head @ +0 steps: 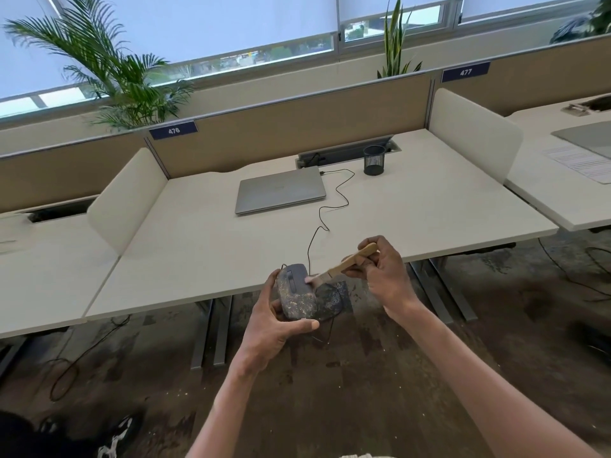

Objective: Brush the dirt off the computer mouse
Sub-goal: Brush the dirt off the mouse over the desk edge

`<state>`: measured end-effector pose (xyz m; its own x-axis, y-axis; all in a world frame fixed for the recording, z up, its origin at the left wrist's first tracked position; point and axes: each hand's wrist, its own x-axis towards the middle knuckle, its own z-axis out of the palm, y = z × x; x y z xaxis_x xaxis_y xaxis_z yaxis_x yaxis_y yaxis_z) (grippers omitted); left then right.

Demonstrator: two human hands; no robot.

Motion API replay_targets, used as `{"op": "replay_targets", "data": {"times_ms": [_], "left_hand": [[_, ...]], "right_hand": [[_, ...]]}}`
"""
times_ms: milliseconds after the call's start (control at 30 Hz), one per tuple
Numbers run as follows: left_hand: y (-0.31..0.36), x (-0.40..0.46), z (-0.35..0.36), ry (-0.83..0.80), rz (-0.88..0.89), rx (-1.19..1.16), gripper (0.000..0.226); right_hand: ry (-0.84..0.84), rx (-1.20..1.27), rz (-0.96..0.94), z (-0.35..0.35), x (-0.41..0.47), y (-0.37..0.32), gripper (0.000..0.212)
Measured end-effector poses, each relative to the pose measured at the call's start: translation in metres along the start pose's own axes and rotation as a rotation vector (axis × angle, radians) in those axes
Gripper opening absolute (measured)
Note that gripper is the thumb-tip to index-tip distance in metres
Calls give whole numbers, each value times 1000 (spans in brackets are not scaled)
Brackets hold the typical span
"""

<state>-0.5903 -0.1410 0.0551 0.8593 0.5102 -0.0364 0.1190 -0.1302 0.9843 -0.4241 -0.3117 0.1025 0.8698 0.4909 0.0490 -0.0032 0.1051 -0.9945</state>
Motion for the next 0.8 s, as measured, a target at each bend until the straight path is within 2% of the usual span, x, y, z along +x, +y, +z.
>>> {"op": "replay_targets", "data": {"times_ms": [67, 233, 533, 800], "left_hand": [[0, -2, -1, -4, -3, 2, 139], [4, -4, 5, -37, 7, 40, 136], [2, -6, 2, -21, 7, 2, 128], [5, -7, 11, -58, 6, 37, 129]], "right_hand": [[-17, -2, 1, -4, -2, -2, 25], [99, 81, -10, -2, 4, -6, 23], [-36, -80, -57, -8, -2, -5, 31], [45, -131, -172, -10, 18, -23, 31]]}}
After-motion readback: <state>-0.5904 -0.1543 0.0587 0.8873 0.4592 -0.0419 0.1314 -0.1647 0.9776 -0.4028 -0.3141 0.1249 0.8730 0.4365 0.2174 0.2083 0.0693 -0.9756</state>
